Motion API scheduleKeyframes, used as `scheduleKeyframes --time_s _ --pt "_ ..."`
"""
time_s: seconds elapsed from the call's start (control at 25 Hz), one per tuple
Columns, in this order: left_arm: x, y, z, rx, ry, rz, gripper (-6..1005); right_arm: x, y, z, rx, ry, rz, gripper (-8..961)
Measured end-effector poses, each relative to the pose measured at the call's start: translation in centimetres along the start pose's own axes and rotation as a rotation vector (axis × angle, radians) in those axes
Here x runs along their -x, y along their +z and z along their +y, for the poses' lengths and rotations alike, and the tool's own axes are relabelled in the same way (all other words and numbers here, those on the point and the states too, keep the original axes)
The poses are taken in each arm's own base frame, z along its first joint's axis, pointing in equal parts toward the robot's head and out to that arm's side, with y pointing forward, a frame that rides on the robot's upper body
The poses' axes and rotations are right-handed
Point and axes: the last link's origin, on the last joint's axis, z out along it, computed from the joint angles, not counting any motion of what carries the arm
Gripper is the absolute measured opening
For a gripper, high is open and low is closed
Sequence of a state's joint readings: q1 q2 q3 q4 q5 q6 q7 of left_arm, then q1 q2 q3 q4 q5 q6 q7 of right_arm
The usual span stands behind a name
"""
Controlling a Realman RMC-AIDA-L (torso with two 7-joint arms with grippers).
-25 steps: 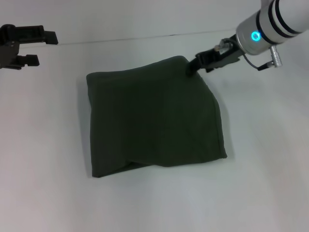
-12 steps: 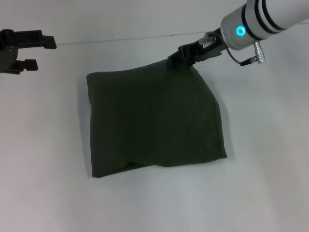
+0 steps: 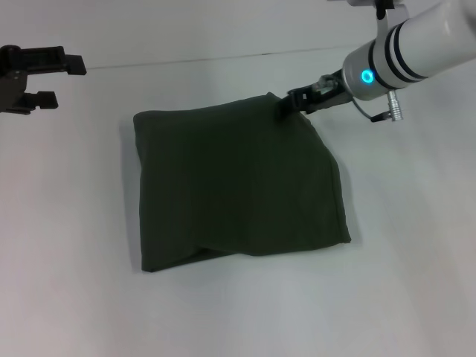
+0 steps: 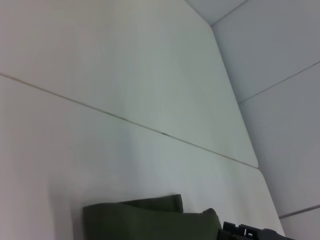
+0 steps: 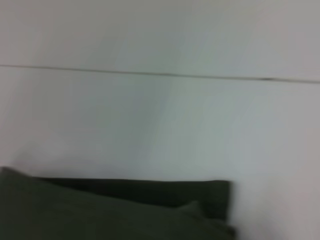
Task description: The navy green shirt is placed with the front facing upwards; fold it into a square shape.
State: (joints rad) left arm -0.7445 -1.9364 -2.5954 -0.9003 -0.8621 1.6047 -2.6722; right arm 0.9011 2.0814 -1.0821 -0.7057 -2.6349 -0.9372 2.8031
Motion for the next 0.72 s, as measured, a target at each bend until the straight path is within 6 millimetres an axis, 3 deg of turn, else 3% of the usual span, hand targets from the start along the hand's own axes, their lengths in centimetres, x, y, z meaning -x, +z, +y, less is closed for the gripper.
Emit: scheduleKeyframes --time_s 0.12,0.44,0.56,0.72 --pt "0.0 -0.1 0.0 -0.001 0.000 0.001 948 0.3 -0.3 0.0 -0.020 -0.007 -0.002 585" --pt "0.1 -0.2 -0.2 -0.004 -0.005 0.001 948 3.1 -4.4 2.7 0.146 -0.008 -0.072 580" --pt "0.3 -0.2 -0.4 -0.005 -0.009 0.000 948 2.8 -4.2 3.3 0.221 0.017 -0.059 578" --pt "0.4 -0.4 -0.6 -0.010 -0.014 0.004 948 1.4 -2.2 3.5 0.279 0.053 -0.020 576"
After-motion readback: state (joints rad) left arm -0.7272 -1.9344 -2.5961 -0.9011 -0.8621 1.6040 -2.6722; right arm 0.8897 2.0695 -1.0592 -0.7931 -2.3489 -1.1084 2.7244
